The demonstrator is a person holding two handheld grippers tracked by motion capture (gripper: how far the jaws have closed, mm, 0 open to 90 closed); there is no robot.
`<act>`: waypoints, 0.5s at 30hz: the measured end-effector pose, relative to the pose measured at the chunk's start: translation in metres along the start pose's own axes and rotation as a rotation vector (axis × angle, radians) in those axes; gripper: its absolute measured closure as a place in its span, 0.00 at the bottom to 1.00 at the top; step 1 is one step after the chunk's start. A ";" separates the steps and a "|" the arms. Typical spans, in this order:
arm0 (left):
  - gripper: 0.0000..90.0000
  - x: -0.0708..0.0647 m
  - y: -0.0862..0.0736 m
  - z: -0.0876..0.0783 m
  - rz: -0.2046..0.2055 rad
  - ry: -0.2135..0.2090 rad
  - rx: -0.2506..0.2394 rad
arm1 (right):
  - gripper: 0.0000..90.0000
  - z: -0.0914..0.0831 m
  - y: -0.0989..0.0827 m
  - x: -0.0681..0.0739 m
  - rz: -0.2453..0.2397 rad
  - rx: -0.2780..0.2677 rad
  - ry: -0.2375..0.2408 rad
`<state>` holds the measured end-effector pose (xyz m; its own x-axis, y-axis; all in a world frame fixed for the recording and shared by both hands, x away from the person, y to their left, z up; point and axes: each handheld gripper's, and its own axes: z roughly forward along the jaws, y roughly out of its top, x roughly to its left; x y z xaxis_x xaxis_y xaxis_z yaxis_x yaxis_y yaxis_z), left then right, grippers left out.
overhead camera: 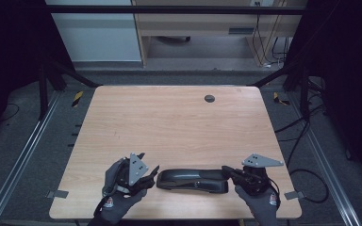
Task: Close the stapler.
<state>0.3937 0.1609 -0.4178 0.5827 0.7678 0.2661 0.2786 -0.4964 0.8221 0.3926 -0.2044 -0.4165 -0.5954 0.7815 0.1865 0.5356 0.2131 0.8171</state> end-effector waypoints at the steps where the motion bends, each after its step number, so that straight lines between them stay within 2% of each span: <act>1: 0.40 0.003 -0.004 -0.001 -0.012 0.007 0.003 | 1.00 0.001 0.000 0.000 -0.003 0.000 0.001; 9: 0.40 0.027 -0.035 -0.006 -0.097 0.057 0.025 | 1.00 0.002 -0.003 0.001 0.011 0.000 0.001; 13: 0.41 0.035 -0.049 -0.008 -0.134 0.078 0.030 | 1.00 0.007 -0.008 0.002 -0.007 0.023 -0.033; 15: 0.41 0.039 -0.054 -0.009 -0.150 0.087 0.034 | 1.00 0.009 -0.011 0.001 -0.001 0.027 -0.036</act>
<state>0.3944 0.2215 -0.4476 0.4648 0.8657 0.1860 0.3837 -0.3863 0.8388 0.3916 -0.2005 -0.4307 -0.5743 0.8017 0.1655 0.5511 0.2292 0.8023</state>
